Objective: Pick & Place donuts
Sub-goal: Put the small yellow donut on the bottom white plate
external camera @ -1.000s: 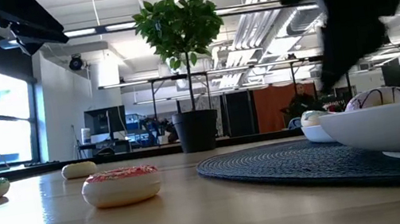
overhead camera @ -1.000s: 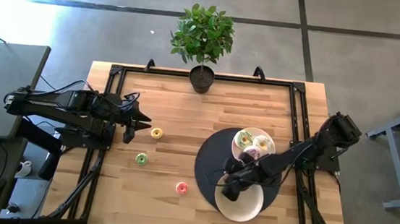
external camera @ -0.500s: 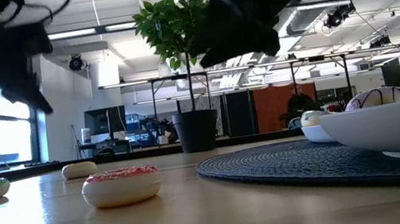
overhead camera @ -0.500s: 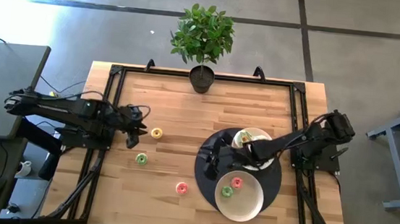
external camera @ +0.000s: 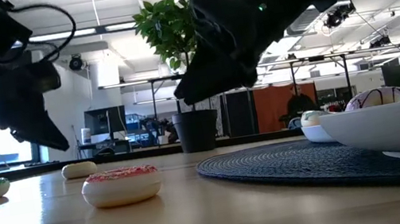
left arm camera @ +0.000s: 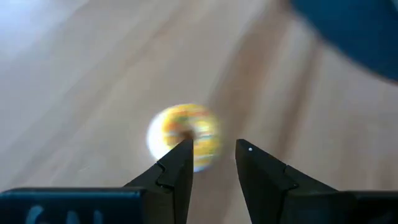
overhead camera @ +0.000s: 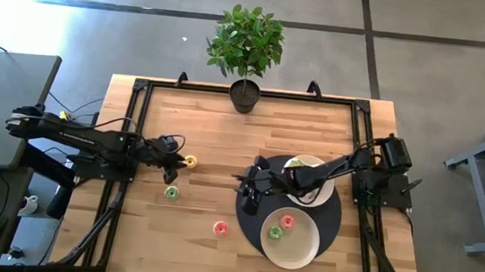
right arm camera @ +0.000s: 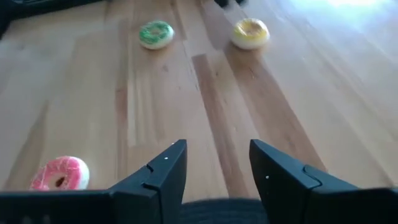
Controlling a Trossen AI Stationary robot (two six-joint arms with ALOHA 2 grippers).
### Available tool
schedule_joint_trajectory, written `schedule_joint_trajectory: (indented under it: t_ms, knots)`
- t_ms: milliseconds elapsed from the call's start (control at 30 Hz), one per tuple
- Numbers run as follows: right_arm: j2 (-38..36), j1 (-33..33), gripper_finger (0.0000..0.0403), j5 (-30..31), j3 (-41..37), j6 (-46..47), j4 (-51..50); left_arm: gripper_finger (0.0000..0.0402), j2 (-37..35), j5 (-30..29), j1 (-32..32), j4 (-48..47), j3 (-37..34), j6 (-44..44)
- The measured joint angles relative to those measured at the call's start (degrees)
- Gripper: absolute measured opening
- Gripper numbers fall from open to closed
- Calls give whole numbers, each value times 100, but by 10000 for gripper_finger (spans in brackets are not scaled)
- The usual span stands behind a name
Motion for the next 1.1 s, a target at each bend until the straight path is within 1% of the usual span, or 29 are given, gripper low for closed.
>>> schedule_joint_trajectory:
  t_ms: [100,167,433,567,800,1100]
  knots:
    - [-8,9,162,-33,0,-343,333,119,214,-577,3,-87,-51,-417]
    - [-15,9,156,-82,2,-471,507,119,334,-819,2,-79,-51,-535]
    - [-15,7,136,-245,2,-546,628,119,967,-939,2,169,-51,-1147]
    - [-17,6,133,-245,2,-546,628,119,1208,-961,2,408,-51,-1201]
    - [-17,6,133,-243,2,-444,624,119,1279,-955,2,672,-51,-1426]
    - [-17,9,133,-243,2,-377,623,119,1227,-860,2,962,-49,-1445]
